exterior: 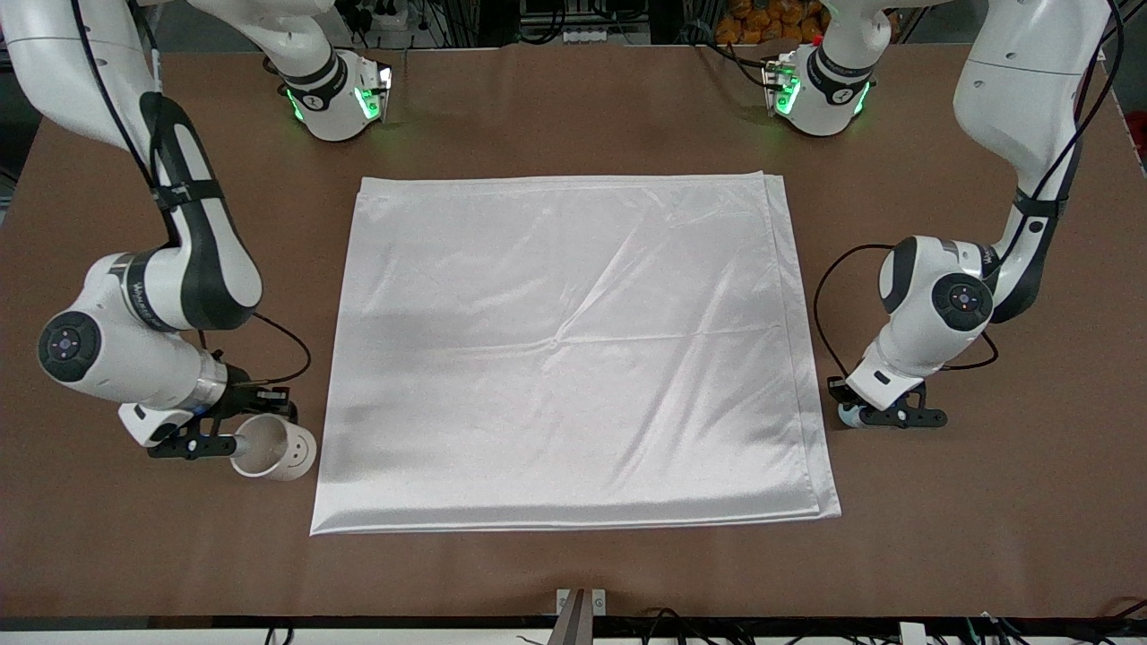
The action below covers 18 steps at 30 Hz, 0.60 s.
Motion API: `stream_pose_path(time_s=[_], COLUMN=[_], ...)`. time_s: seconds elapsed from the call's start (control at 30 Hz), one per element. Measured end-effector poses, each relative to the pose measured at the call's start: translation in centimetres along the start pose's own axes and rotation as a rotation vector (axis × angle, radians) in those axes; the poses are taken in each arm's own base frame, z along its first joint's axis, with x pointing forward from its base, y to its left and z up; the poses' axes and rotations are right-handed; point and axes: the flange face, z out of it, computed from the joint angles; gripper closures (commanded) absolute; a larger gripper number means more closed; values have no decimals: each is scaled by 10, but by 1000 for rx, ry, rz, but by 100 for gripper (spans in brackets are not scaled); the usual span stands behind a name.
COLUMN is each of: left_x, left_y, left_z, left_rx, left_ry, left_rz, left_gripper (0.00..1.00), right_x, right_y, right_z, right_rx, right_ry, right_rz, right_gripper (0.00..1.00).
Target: Place blue cup into white mug on cloth
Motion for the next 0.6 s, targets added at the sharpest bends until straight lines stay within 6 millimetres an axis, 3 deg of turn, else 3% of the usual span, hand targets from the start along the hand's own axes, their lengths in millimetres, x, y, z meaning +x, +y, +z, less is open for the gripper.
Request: stream_pose_path(time_s=[0.27, 0.6], left_x=[9, 18], left_y=[-1, -1], left_z=[-23, -86], left_rx=[5, 30], left_ry=[28, 36], left_rz=[-1, 1], left_gripper=[100, 100], right_x=[-12, -48], right_y=[-101, -216], right_z=[8, 36], right_rx=[5, -8], right_ry=[-9, -45], right_rz=[95, 210], right_gripper=[100, 100])
